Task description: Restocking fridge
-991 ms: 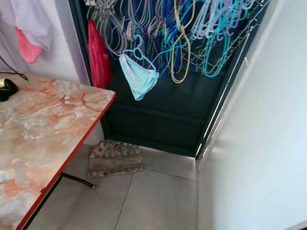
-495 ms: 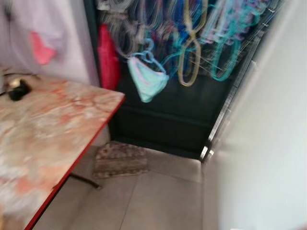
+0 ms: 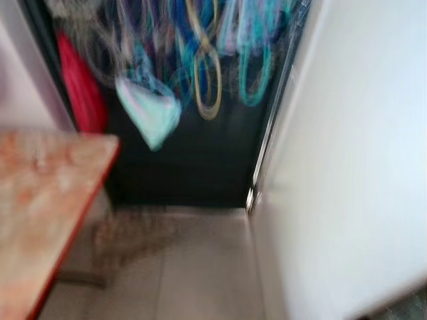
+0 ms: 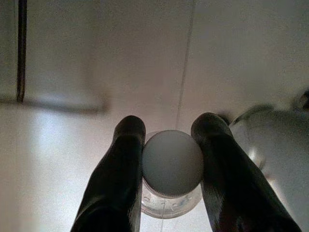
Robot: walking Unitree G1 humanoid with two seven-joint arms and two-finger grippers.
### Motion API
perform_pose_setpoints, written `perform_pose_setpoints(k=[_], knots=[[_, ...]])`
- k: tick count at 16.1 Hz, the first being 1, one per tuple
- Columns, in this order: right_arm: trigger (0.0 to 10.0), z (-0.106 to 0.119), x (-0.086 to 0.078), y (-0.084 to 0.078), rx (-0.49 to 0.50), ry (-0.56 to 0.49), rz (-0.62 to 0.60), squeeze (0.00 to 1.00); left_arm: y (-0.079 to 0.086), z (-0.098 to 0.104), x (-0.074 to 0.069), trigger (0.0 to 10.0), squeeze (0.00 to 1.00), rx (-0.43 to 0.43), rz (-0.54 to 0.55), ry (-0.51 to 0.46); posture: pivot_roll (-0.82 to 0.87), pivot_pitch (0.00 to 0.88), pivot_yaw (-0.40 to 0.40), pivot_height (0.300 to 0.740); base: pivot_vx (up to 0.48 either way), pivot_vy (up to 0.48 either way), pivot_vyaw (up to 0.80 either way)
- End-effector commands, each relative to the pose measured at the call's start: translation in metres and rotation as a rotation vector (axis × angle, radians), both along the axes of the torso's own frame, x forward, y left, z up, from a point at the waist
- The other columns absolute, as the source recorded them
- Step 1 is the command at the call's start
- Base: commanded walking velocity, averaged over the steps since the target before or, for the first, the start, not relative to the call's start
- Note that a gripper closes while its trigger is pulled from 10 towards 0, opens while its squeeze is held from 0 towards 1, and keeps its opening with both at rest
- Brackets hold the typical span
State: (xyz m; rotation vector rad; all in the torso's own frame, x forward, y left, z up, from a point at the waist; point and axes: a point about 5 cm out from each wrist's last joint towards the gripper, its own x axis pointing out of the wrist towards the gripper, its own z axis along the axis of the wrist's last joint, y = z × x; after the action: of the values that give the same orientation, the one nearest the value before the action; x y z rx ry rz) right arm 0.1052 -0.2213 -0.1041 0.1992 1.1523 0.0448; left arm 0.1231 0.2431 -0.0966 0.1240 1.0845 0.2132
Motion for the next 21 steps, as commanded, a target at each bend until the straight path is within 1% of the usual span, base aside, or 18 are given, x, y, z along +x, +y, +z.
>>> perform_pose_setpoints(k=[1,6,14,16,19,21], knots=[[10.0,0.002,0.009,0.002,0.004,-0.024,0.008,0.0,0.005,-0.003,-0.013,10.0,0.0,0.022,-0.003,0.044,0.12,0.0,-0.046,0.74,0.0,0.0,-0.71],[10.0,0.002,0.009,0.003,0.008,-0.02,0.014,0.0,-0.001,-0.005,-0.014,10.0,0.0,0.021,-0.014,0.05,0.12,0.0,-0.045,0.74,0.0,0.0,-0.71],[10.0,0.002,0.008,0.004,0.017,-0.013,0.019,0.0,-0.002,-0.005,-0.014,10.0,0.0,0.022,-0.018,0.051,0.12,0.0,-0.044,0.74,0.0,0.0,-0.71],[10.0,0.001,0.008,0.005,0.02,-0.003,0.02,0.0,-0.003,-0.001,0.0,10.0,0.0,0.017,-0.04,0.028,0.1,0.0,-0.035,0.74,0.0,0.0,-0.71],[10.0,0.001,0.008,0.005,0.022,-0.005,0.014,0.0,-0.001,0.001,0.005,10.0,0.0,0.018,-0.045,0.02,0.1,0.0,-0.032,0.74,0.0,0.0,-0.71],[10.0,0.001,0.009,0.006,0.023,-0.005,0.01,0.0,-0.001,0.001,0.004,10.0,0.0,0.018,-0.047,0.021,0.1,0.0,-0.028,0.74,0.0,0.0,-0.71]])
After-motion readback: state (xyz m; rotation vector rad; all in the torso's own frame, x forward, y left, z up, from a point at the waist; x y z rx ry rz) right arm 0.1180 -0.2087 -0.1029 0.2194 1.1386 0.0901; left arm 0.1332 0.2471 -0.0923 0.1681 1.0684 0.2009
